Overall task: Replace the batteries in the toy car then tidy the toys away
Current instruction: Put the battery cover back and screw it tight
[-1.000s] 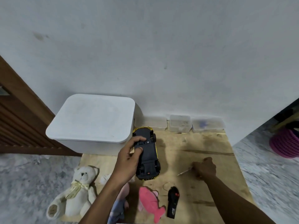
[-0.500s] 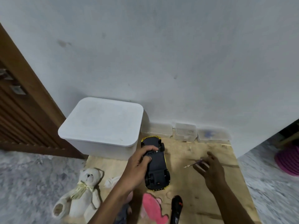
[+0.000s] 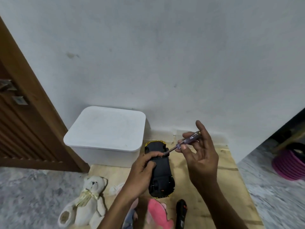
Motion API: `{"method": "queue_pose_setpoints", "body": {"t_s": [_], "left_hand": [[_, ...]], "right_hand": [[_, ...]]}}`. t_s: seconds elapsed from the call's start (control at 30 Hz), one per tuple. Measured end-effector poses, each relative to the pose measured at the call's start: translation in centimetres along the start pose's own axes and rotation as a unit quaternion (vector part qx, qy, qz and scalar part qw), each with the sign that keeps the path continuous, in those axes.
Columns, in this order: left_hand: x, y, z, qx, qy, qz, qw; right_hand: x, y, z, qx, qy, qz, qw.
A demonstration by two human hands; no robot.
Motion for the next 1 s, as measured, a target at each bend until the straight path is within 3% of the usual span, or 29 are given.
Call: {"method": "queue_pose_setpoints", "body": {"t_s": [0.6, 0.83, 1.0], "left_hand": [[-1.3, -1.1, -0.3, 0.001, 0.004, 0.0, 1.0], [-1.2, -0.9, -0.4, -0.003, 0.009, 0.009, 1.0], [-1.0, -1.1, -0.3, 0.001, 0.013, 0.006, 1.0]], "right_hand": [[1.6, -2.1, 0.0, -0.104, -0.121, -0.091, 0.983], [2.2, -2.2, -0.2, -0.213, -0.218, -0.174, 0.936], [1.9, -2.2, 0.2, -0.259, -0.206, -0.147, 0.932]]}}
Point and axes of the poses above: each hand's wrist, its own y-axis towards the middle knuckle, its own x-axis out of the palm, z = x × y, the point moved 4 cm from there along y, towards the middle knuckle, and after that the axes turned 15 degrees about y, right-handed, at the moved point
